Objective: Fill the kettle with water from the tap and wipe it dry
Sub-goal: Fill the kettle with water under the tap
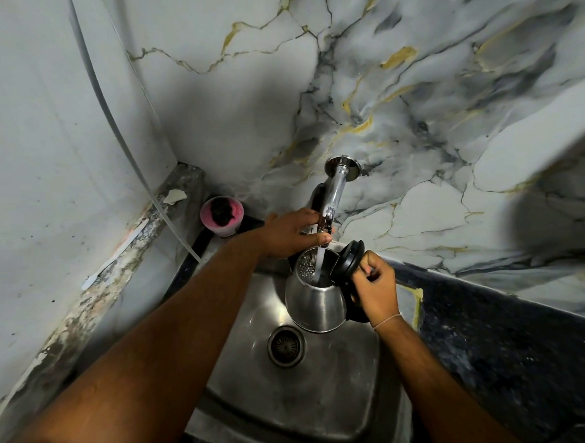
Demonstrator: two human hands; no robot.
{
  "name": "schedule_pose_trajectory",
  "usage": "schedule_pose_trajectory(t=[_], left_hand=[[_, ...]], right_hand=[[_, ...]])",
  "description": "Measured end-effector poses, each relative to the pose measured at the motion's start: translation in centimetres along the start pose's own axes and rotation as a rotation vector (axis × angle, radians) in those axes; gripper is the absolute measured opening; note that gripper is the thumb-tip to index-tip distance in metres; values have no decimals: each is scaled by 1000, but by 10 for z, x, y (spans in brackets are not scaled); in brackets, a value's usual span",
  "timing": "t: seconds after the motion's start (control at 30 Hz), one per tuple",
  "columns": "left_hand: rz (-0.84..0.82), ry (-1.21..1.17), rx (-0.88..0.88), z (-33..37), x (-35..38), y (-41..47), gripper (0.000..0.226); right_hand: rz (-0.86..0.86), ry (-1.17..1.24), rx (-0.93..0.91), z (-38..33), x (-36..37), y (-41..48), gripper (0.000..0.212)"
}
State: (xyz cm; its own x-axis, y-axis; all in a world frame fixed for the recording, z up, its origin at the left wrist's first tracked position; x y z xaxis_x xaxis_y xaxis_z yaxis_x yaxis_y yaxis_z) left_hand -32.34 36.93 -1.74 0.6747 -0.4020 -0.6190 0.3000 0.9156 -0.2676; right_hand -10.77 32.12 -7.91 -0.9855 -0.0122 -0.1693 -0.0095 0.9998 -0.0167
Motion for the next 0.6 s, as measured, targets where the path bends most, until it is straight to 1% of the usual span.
schedule_pose_trajectory(t=[0.17,0.33,0.4,0.53,0.6], left_hand=[[-13,30,-17,-4,1,2,40],[33,25,-36,-6,0,2,44],[58,28,-37,-7,0,2,48],[110,-51,-21,-5,0,2,68],[125,-111,30,-5,3,3,66]], right_hand=[[4,-25,19,-5,-1,1,37],[13,-32,-18,-9,-1,2,34],[19,-37,-24,-11,0,2,34],[31,-39,-18,-13,0,2,36],[26,-33,-17,-14,1,3,35]])
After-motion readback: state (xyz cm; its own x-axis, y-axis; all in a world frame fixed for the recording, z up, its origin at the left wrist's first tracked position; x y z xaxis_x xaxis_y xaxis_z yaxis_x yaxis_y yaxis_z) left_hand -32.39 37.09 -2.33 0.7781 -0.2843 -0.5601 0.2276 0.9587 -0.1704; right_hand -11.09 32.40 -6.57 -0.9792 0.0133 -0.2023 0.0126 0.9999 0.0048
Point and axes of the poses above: each hand's wrist, its own y-axis towards the middle knuckle, its own x-axis out of the palm, z = x × y, the point moved 5 cm from there along y, towards the middle knuckle, and after that the axes turned 1 degree about -y, right-handed, at the moved point
